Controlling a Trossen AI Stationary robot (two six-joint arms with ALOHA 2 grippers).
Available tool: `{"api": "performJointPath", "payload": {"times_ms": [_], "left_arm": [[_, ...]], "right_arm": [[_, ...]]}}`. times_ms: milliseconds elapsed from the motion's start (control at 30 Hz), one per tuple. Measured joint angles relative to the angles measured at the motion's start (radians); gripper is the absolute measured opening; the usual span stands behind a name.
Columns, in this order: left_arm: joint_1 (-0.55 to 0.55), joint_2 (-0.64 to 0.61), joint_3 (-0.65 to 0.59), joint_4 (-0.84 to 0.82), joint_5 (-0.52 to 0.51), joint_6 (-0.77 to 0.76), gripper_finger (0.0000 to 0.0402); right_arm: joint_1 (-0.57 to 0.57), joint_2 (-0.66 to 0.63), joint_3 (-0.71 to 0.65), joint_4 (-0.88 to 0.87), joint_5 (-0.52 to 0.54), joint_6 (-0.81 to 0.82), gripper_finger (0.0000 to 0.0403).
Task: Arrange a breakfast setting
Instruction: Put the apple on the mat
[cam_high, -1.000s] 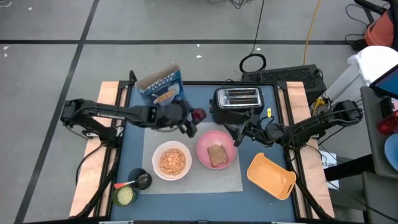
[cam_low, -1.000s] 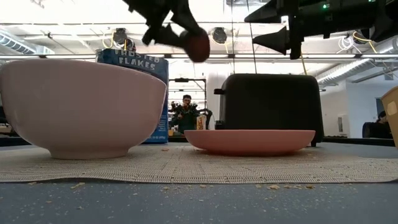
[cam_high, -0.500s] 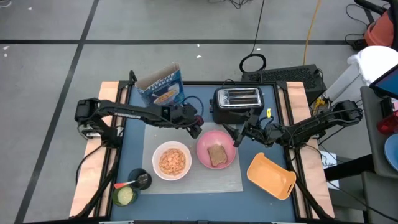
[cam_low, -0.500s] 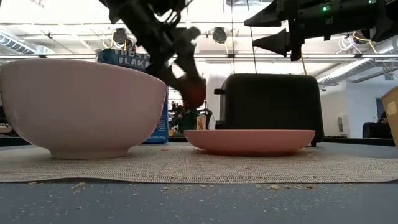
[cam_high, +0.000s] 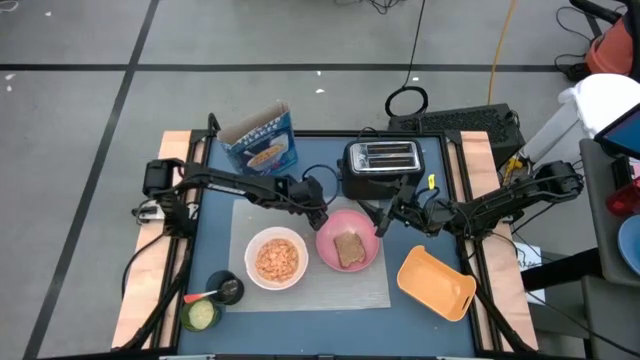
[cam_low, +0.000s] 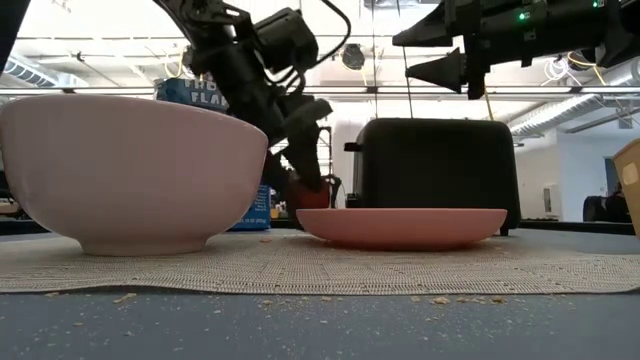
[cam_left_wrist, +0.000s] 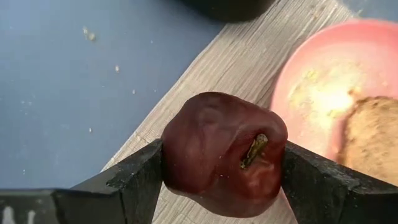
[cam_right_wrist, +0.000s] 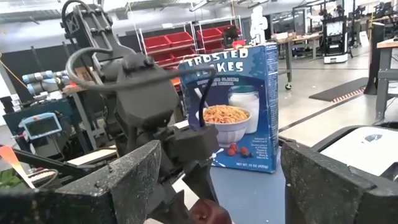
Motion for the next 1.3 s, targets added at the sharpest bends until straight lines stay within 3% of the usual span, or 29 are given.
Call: {"api": "performJointPath", "payload": {"times_ms": [1300], "left_arm": [[0.001,0.001,0.0,0.004,0.0,0.027,0.0285]], "right_arm": [[0.0,0.0,0.0,-0.004,-0.001,0.03,0.032]]}}
